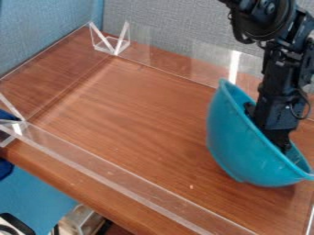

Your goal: Put the mushroom in the blue bowl

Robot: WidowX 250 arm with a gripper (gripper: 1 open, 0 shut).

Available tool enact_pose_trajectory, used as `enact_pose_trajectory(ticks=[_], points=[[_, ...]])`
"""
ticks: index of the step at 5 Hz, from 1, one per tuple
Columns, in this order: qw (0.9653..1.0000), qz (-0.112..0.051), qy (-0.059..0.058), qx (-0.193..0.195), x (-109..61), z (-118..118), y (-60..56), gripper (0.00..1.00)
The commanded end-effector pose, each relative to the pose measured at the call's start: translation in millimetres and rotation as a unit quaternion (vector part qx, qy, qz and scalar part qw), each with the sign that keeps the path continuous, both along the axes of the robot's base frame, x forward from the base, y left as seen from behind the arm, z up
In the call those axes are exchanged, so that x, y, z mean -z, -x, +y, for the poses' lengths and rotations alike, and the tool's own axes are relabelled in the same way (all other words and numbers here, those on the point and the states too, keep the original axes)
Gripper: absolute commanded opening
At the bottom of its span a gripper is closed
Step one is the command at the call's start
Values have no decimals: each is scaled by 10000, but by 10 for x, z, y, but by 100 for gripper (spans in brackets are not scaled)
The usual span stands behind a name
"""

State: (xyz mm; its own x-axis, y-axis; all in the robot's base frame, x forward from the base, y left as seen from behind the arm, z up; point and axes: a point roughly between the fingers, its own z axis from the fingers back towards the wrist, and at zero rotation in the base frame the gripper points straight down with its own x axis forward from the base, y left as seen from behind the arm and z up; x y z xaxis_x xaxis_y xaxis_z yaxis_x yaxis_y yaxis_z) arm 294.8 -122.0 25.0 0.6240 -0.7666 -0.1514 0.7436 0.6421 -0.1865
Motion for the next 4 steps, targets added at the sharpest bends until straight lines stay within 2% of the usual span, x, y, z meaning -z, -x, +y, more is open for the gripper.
enact_pose_trajectory(ticks=[1, 2, 4], points=[[9994, -84, 42, 337, -77, 34, -14, 0], [9977, -41, 55, 670, -52, 20, 0, 0], [9953, 19, -97, 962, -2, 428, -326, 0]])
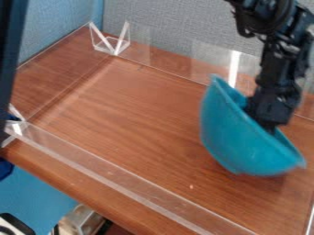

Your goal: Put the mushroom in the blue bowl

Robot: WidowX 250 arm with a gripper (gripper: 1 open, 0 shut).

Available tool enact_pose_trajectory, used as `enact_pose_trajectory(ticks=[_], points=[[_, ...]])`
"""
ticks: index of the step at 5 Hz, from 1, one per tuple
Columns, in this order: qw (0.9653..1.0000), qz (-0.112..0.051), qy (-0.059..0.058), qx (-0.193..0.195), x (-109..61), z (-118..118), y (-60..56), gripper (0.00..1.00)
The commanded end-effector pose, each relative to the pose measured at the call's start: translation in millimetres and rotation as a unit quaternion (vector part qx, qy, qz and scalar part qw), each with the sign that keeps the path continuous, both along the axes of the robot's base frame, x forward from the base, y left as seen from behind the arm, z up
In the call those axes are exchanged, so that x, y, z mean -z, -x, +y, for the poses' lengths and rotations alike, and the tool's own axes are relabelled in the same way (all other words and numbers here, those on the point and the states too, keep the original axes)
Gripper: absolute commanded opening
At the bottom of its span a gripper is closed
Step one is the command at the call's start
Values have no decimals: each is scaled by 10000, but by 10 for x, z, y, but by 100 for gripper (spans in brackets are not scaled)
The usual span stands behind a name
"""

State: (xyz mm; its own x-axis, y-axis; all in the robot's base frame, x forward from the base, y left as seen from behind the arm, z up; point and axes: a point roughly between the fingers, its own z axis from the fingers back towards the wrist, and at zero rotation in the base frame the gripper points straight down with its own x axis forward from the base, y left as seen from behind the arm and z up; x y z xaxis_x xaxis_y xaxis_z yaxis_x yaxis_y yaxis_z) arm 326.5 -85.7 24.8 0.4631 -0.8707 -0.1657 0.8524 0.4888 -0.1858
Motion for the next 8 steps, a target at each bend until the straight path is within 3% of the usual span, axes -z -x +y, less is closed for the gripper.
enact_pose_trajectory(ticks=[1, 4, 6, 8], points=[[9999, 12, -21, 139, 16, 14, 24, 0], [9978, -13, -91, 663, -72, 97, 253, 0], [9951, -44, -146, 975, -34, 134, 382, 0], [9913, -107, -203, 1293, -24, 66, 355, 0]])
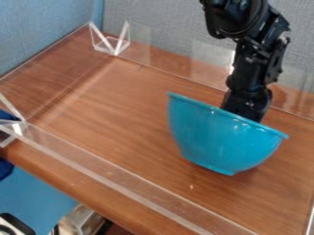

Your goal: Put the mushroom in the blue bowl

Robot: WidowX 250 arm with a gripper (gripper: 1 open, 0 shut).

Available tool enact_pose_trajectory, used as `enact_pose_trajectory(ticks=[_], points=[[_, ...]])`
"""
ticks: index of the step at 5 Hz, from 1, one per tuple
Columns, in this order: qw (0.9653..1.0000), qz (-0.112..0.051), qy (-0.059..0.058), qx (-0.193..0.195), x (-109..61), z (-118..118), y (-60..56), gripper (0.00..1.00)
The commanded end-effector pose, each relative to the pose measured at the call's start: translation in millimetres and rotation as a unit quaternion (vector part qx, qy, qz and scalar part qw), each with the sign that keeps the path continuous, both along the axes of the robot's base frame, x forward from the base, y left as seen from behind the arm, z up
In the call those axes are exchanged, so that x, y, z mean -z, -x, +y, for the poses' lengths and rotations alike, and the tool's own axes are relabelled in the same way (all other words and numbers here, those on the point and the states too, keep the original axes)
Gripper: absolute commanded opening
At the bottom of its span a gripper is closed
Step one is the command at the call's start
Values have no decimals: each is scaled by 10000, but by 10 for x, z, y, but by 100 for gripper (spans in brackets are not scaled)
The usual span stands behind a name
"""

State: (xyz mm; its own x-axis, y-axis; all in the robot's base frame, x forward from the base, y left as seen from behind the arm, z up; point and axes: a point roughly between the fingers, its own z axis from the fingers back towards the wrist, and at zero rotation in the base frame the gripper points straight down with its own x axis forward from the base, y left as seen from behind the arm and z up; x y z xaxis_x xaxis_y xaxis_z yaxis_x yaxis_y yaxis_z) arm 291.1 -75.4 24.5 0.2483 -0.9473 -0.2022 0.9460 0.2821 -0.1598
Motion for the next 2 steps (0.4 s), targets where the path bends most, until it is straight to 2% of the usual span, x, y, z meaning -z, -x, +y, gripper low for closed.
enact_pose_trajectory(ticks=[1, 2], points=[[9996, -86, -7, 269, -31, -73, -20, 0], [9999, -113, -39, 122, -35, -228, -4, 0]])
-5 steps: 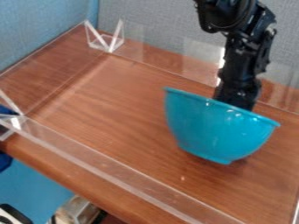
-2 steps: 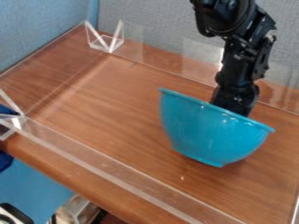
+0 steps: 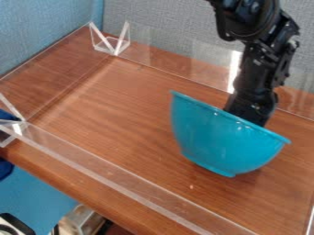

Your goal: Put the mushroom in the blue bowl

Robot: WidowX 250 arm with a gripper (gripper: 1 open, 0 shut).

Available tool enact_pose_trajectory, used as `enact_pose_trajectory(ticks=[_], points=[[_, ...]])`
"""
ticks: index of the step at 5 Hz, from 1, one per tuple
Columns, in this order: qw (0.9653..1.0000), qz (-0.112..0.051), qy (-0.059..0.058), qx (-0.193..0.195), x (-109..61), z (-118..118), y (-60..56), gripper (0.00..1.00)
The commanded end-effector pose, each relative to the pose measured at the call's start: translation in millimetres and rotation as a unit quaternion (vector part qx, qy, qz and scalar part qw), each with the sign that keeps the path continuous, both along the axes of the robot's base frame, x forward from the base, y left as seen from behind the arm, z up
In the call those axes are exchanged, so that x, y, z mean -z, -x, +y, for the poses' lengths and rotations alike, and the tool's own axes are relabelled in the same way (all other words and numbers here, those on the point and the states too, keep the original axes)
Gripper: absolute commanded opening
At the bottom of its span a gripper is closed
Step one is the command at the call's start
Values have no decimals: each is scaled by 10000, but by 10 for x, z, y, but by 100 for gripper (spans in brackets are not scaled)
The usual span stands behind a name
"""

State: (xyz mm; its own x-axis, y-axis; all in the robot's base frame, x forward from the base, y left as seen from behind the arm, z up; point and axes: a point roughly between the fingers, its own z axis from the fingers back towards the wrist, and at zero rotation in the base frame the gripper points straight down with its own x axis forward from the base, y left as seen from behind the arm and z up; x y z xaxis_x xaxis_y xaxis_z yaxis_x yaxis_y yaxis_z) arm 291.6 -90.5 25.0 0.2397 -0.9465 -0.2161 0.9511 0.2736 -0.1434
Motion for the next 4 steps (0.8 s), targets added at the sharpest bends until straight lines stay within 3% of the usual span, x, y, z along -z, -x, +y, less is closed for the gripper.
enact_pose_trajectory(ticks=[1, 4], points=[[9999, -63, 26, -93, -7, -248, 32, 0], [9995, -19, -108, -293, 28, -245, -98, 0]])
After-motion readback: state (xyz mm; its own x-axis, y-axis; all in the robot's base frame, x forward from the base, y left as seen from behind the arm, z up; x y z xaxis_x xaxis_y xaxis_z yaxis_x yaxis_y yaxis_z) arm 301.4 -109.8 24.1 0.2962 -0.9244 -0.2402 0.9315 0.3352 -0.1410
